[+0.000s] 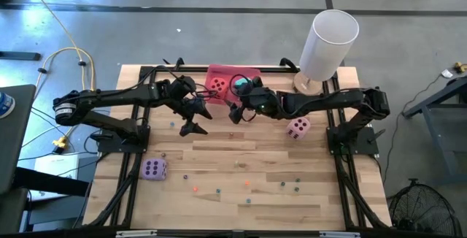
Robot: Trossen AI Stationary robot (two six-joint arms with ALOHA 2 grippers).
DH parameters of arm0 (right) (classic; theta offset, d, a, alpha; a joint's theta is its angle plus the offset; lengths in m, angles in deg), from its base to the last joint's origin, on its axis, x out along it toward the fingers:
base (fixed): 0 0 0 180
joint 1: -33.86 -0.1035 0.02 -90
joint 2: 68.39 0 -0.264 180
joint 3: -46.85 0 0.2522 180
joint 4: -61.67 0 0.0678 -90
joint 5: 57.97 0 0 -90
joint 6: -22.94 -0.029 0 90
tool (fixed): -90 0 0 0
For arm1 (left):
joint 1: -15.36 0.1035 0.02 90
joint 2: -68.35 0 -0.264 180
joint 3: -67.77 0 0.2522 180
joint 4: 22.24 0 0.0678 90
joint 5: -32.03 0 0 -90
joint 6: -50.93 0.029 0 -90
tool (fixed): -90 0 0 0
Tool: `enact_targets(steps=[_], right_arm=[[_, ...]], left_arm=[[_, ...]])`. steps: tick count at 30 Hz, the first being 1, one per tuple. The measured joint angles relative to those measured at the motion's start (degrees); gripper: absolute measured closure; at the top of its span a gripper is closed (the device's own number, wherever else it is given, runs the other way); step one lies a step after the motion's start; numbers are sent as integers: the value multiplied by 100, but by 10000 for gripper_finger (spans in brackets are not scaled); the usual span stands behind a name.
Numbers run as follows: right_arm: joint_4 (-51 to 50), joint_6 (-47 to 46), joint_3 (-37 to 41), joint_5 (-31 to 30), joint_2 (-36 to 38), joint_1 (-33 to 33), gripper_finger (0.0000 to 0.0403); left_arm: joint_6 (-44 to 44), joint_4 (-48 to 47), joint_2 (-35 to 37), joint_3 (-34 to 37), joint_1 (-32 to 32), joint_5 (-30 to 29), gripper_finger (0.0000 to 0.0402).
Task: Pick & Place Dice
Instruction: Put the large pink dice into the pink bin
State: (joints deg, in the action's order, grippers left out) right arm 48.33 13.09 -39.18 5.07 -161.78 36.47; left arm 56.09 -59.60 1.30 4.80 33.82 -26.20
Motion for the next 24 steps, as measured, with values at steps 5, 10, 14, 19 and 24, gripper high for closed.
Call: enact_targets(steps=[5, 10, 14, 19, 24], right_arm=[[27, 261, 0, -296, 0, 0, 38], [24, 7, 0, -914, 0, -2, 13], [5, -89, 0, -1466, 0, -4, 27], [33, -103, 0, -1485, 0, -7, 24], [74, -89, 0, -1312, 1, -44, 15]], left_arm=[[82, -126, 0, 0, 0, -8, 49], [84, -186, 0, 0, 0, -11, 49], [88, -181, 0, 0, -2, -11, 49], [86, -178, 0, 0, -2, -11, 49], [-366, -153, 0, 0, -2, -11, 49]])
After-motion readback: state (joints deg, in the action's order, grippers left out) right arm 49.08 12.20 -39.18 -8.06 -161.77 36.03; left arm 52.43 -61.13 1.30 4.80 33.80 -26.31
